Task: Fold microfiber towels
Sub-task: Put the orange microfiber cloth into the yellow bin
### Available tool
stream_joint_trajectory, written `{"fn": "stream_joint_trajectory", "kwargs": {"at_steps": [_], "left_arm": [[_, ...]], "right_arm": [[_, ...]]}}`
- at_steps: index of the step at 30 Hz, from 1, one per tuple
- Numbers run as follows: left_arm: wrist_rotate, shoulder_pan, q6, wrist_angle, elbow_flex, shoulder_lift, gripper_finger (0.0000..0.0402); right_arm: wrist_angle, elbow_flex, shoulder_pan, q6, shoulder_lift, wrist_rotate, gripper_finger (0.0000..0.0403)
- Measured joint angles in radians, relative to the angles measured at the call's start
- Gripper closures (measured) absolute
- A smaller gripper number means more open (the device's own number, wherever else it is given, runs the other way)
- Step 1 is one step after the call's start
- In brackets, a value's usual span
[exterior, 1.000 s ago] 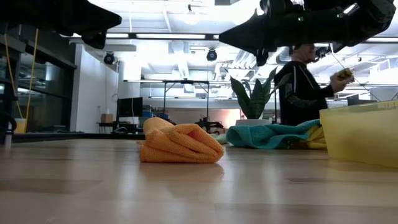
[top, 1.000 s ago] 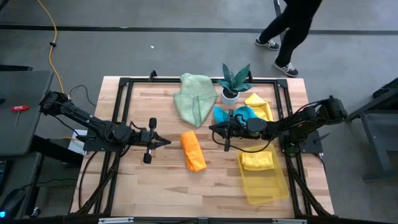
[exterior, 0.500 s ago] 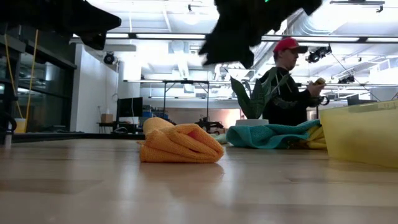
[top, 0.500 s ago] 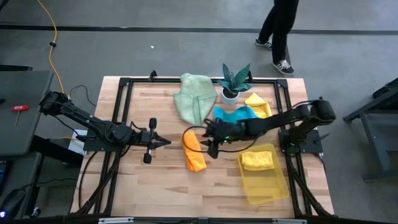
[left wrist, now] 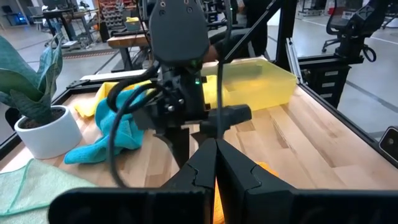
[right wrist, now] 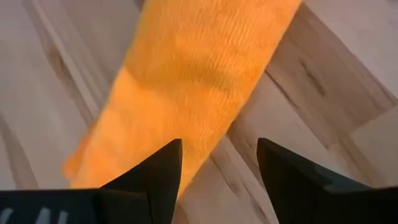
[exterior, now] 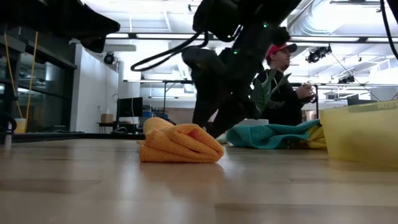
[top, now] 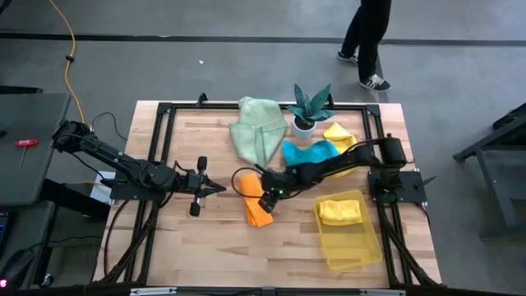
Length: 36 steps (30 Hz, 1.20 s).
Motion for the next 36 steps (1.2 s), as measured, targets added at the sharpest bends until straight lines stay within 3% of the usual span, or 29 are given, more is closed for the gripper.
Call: {"fn": "stream_joint_trajectory", "kwargs": {"at_steps": [19,36], "left_arm": [[0.0,0.0,0.0,-0.004,0.0,0.0,0.0401],[0.0,0.0,0.0,-0.004,0.0,0.0,0.0401]], "right_arm": [[0.082,0.004,0.018,0.272,0.062,-0.011,0.0202],[-0.042,0.007,0.019,0.234,0.065,0.047,0.0202]]}}
